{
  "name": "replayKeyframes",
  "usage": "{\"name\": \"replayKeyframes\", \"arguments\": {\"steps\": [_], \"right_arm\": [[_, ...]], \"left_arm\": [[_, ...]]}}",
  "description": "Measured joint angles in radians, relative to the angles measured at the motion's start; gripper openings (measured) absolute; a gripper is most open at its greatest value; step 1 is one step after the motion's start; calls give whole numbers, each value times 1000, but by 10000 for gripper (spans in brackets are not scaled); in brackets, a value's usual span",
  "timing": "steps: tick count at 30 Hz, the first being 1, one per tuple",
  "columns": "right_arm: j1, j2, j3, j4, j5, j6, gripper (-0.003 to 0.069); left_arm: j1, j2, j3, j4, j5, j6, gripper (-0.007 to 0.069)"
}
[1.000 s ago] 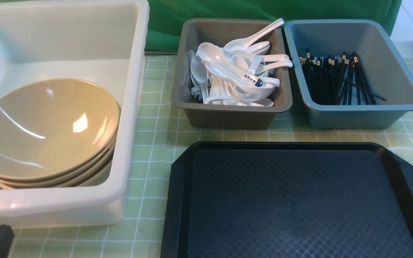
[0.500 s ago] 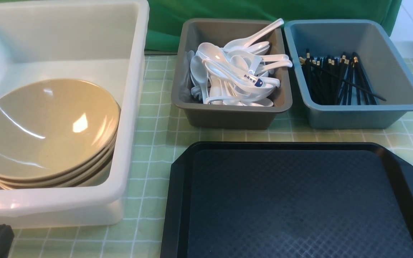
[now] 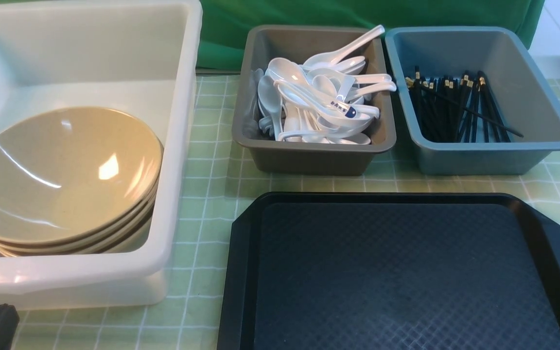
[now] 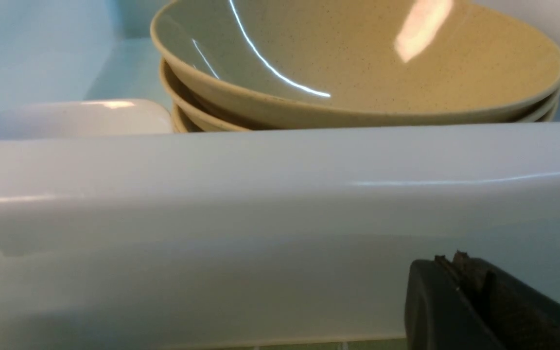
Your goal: On green table put chopsticks spoon bowls plates into blue grey white boxes.
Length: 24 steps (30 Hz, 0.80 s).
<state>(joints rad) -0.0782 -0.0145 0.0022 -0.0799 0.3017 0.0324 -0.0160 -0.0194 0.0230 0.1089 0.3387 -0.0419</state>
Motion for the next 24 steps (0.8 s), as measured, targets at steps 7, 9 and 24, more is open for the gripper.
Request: {"name": "replayKeyframes", "arguments": {"steps": [7,9,24], "right_arm": [[0,0,0,0,-2,-17,107],[0,0,0,0,-3,-20,110],[0,0,0,0,-4,-32,118]], "left_arm": [[0,0,0,0,-1,0,-2],[0,0,0,0,-1,0,-2],[0,0,0,0,-1,0,-2]]}}
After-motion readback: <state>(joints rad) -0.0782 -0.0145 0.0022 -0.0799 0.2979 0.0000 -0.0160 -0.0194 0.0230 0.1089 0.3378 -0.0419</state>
